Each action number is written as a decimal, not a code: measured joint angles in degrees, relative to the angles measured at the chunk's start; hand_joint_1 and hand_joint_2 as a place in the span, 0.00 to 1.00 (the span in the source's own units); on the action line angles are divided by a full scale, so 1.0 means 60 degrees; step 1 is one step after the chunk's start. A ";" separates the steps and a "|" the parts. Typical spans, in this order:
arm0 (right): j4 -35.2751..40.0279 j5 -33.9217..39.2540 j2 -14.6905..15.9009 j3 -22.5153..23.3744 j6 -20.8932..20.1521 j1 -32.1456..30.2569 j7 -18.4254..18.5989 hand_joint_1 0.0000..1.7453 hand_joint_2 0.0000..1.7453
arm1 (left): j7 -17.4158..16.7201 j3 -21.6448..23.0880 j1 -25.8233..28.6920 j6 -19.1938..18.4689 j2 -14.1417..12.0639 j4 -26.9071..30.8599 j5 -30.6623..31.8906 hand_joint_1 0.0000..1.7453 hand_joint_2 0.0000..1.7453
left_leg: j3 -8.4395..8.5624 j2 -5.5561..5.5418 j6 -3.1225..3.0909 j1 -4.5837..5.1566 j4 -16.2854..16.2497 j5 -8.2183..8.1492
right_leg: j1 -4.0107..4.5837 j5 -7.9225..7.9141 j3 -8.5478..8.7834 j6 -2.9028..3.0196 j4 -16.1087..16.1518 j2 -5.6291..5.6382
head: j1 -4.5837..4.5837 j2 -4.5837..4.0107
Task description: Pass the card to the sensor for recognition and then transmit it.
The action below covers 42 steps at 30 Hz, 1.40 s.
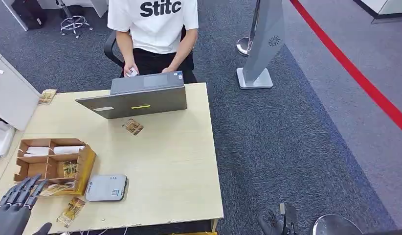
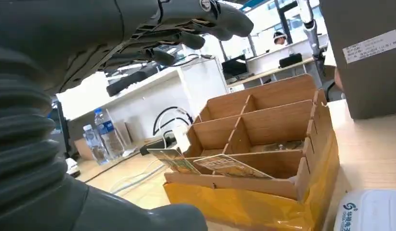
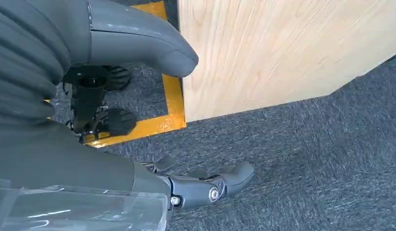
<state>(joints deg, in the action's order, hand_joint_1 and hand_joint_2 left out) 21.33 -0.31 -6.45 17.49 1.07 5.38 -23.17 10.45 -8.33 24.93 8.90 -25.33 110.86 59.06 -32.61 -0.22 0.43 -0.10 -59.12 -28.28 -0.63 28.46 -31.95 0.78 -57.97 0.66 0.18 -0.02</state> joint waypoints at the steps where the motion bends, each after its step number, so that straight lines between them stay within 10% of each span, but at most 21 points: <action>1: 0.0000 -0.0007 0.0000 0.0000 0.0000 0.0002 0.0000 0.00 1.00 | 0.0033 -0.0073 0.0001 -0.0047 0.0073 -0.0022 -0.0036 0.00 1.00 | 0.0001 0.0000 0.0000 0.0000 0.0000 0.0000 | 0.0000 0.0000 -0.0001 0.0000 0.0000 0.0000 | 0.0000 0.0000; 23: -0.0026 -0.0168 0.0004 0.0004 -0.0058 0.0055 0.0033 0.00 1.00 | 0.1013 -0.1522 -0.0954 -0.0146 0.1264 -0.1569 0.0131 0.00 1.00 | 0.0003 -0.0009 -0.0003 0.0000 -0.0001 0.0004 | 0.0000 0.0000 0.0003 0.0000 0.0000 -0.0013 | 0.0000 0.0004; 42: -0.0011 -0.0321 0.0000 -0.0047 -0.0077 0.0104 0.0131 0.00 1.00 | 0.0735 -0.1475 -0.2554 0.0193 0.1271 -0.3490 0.0303 0.00 1.00 | 0.0005 -0.0008 -0.0003 0.0000 -0.0001 0.0012 | 0.0000 -0.0008 0.0001 0.0009 0.0000 -0.0011 | -0.0004 0.0000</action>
<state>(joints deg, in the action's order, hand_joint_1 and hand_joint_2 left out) 21.27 -2.23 -6.45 17.20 0.61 6.00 -22.38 14.86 -17.18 9.60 10.05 -17.70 89.92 60.87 -32.58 -0.27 0.41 -0.10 -59.13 -28.21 -0.63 28.41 -31.94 0.83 -57.97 0.59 0.15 -0.02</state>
